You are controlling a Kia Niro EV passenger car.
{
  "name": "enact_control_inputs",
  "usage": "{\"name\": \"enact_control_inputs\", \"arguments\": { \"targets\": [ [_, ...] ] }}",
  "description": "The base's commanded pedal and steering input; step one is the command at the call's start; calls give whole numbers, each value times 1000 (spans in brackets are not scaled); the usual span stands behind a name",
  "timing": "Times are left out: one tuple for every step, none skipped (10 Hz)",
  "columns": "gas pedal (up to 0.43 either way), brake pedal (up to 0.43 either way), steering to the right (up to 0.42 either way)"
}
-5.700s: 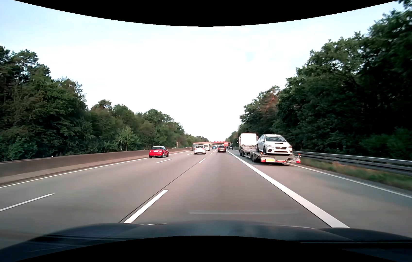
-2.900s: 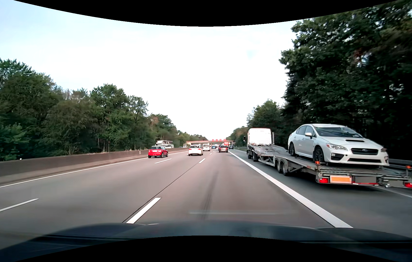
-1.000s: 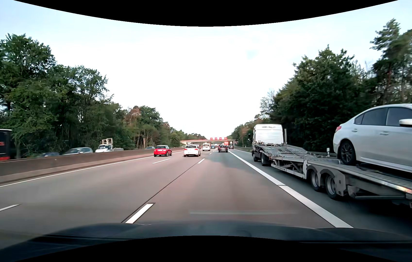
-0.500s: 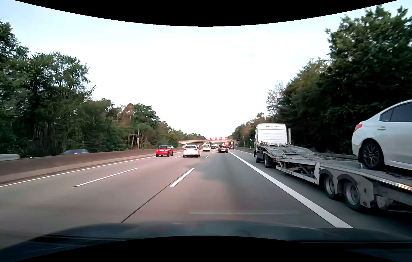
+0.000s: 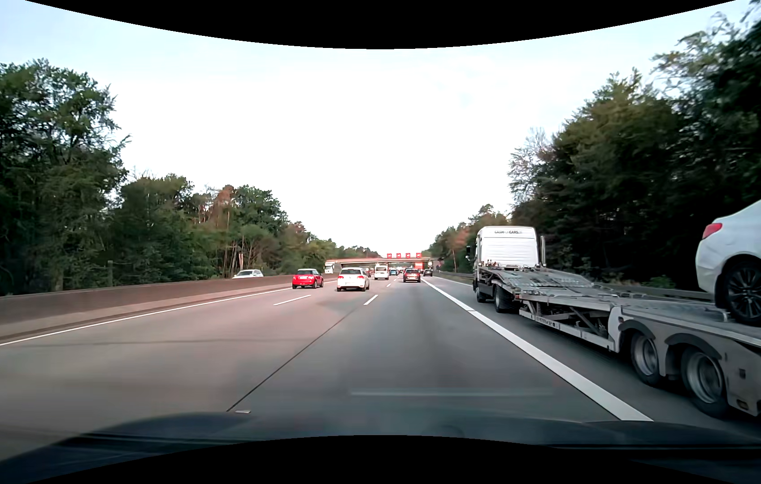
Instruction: Follow the waypoints while adhering to traffic rules and regulations
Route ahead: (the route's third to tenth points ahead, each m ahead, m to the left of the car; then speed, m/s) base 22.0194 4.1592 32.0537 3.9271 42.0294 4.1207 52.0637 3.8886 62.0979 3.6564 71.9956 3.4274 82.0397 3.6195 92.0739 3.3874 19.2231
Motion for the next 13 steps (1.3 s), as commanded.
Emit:
{"name": "enact_control_inputs", "arguments": {
  "targets": [
    [110,0,-3],
    [110,0,-3],
    [110,0,-3],
    [110,0,-3],
    [110,0,-3],
    [110,0,-3],
    [110,0,-3],
    [110,0,-3],
    [110,0,-3],
    [110,0,-3],
    [110,0,-3],
    [110,0,-3],
    [110,0,-4]
  ]
}}
